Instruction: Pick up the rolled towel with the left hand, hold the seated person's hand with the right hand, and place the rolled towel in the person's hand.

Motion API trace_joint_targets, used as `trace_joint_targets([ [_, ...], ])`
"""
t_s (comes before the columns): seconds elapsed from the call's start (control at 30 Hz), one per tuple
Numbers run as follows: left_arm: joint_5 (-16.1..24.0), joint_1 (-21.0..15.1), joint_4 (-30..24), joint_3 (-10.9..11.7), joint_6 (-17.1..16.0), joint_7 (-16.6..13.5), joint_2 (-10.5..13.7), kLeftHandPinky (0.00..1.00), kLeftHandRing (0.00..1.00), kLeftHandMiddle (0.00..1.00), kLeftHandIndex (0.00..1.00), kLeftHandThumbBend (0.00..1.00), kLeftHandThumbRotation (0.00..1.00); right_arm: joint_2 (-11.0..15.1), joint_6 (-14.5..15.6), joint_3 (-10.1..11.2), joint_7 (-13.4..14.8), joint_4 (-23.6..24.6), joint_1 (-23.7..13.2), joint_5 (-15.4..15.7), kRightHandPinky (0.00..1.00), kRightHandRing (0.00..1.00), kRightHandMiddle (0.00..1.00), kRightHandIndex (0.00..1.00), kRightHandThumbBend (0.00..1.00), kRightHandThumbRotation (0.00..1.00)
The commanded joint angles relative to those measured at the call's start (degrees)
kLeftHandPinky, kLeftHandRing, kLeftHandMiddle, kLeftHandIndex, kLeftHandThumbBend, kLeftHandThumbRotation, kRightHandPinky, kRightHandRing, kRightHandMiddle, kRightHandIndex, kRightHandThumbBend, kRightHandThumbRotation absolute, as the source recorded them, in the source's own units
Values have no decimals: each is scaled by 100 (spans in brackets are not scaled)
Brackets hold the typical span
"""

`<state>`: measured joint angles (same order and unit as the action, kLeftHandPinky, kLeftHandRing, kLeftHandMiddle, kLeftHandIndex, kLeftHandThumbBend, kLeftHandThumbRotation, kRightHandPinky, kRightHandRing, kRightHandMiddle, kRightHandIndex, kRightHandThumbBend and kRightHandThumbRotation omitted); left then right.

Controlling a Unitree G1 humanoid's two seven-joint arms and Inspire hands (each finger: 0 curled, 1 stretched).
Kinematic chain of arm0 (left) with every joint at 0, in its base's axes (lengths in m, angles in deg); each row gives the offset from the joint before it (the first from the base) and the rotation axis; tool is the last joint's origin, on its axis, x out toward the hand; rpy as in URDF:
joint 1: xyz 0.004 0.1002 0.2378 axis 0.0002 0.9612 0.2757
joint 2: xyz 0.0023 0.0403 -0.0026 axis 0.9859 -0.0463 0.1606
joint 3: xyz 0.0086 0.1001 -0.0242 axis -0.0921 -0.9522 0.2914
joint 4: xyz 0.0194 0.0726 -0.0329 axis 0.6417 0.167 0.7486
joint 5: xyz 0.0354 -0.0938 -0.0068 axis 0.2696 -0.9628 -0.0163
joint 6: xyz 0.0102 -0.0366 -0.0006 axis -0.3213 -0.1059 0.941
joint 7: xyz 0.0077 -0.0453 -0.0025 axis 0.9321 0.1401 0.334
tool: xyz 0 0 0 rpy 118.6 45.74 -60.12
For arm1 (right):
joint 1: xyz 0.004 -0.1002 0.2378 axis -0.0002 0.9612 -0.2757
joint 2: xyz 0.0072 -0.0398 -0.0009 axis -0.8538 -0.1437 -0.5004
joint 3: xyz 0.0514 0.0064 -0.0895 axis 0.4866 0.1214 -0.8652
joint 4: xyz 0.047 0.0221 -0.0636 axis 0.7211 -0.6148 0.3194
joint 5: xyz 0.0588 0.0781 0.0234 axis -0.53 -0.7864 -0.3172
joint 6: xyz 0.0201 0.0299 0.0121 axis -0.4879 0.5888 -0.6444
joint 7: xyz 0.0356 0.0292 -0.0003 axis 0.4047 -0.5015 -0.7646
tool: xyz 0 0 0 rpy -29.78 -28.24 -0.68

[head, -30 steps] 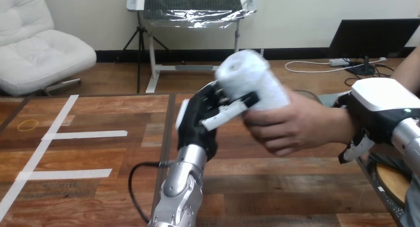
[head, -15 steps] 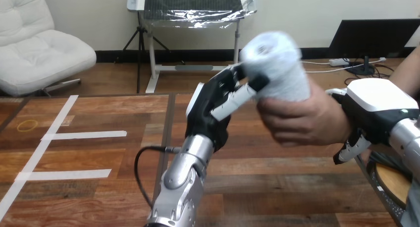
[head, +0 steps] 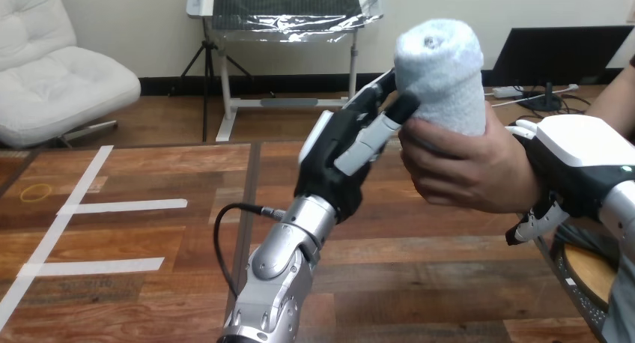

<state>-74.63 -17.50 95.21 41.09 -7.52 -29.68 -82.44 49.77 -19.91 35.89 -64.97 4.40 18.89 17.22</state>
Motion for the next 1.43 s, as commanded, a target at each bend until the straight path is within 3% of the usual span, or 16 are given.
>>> trace_joint_targets([
  [0.0,-39,292,-506,-42,-3,164,-143,100,100,100,100,98,57,-298,-23,-2,14,624,-67,-113,87,96,95,89,87,0],
  [0.47,-55,973,-1213,-45,-73,303,200,100,100,100,100,92,57,-723,318,226,123,1481,484,-307,88,96,96,89,87,0],
  [0.77,138,1456,-1750,-60,-211,50,446,98,99,100,100,94,59,-1110,361,381,422,2031,906,-333,88,96,95,88,85,0],
  [1.1,234,2012,-2202,25,-572,-41,718,94,97,98,100,90,59,-1843,169,566,1108,2505,1490,-627,89,98,97,89,78,0],
  [1.4,336,2464,-2474,184,-932,-141,778,91,94,95,100,85,58,-2619,181,596,1632,2937,2037,-945,94,100,100,95,60,0],
])
